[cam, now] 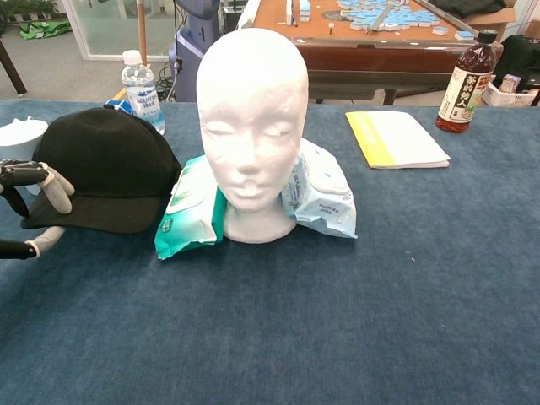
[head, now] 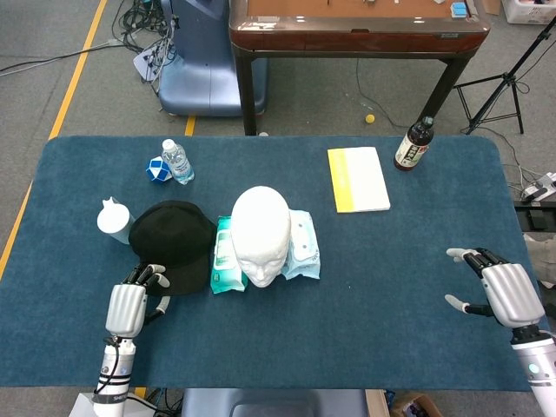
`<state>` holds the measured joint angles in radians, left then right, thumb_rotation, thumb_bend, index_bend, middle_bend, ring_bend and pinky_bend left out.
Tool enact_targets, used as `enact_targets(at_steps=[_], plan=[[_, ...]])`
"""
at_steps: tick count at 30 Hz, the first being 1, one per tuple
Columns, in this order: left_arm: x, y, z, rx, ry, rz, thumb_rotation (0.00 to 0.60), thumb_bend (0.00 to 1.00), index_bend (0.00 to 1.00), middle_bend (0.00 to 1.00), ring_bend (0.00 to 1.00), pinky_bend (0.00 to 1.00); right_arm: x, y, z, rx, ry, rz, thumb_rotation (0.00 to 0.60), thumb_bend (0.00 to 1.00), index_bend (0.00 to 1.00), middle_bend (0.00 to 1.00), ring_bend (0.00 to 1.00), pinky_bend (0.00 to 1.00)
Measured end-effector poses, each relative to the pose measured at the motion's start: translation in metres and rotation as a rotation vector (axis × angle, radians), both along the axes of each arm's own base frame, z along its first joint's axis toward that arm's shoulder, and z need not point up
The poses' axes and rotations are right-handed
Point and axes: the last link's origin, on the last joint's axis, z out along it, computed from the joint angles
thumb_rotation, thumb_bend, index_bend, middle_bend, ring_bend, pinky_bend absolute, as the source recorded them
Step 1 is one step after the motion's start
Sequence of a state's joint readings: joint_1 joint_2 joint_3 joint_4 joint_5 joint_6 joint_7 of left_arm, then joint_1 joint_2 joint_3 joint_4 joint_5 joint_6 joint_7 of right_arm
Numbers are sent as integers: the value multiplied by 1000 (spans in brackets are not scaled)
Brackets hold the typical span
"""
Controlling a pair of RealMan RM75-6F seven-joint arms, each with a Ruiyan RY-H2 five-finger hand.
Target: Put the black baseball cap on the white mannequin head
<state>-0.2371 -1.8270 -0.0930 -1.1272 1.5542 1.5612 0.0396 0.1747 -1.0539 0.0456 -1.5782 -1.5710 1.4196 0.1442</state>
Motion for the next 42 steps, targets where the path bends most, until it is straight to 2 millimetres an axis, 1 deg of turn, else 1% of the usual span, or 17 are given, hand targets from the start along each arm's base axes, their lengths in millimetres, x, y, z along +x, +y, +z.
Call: enact_targets(at_steps=[7, 11, 16, 21, 26, 33, 42], plan=[[0, 2, 5, 29, -34, -33, 600, 443, 565, 337, 204, 420, 0, 0, 0, -1, 0, 0, 600, 16, 277, 374, 288, 462], [-1, 3, 12, 63, -51, -68, 600, 487, 600, 353, 208, 420, 0, 0, 0, -1, 1, 1, 600, 17, 277, 374, 289, 461], [-2, 5, 24, 106, -54, -103, 600, 510, 626, 372, 216, 420, 0, 0, -1, -1, 2, 1, 600, 16, 277, 375, 289, 461], [-3, 9, 38, 156, -39, -135, 600, 511, 657, 402, 235, 420, 1, 0, -1, 0, 5, 1, 600, 16, 277, 375, 288, 462], [-3, 16, 54, 209, -21, -160, 600, 520, 708, 438, 257, 420, 1, 0, -1, 0, 5, 1, 600, 16, 277, 374, 289, 462], [-3, 25, 74, 251, 16, -166, 600, 530, 752, 466, 261, 420, 1, -1, -2, 2, 6, 1, 600, 15, 277, 374, 289, 462], [7, 40, 94, 293, 10, -187, 600, 512, 823, 519, 283, 420, 1, -1, -3, 2, 9, 0, 600, 16, 277, 374, 289, 462]])
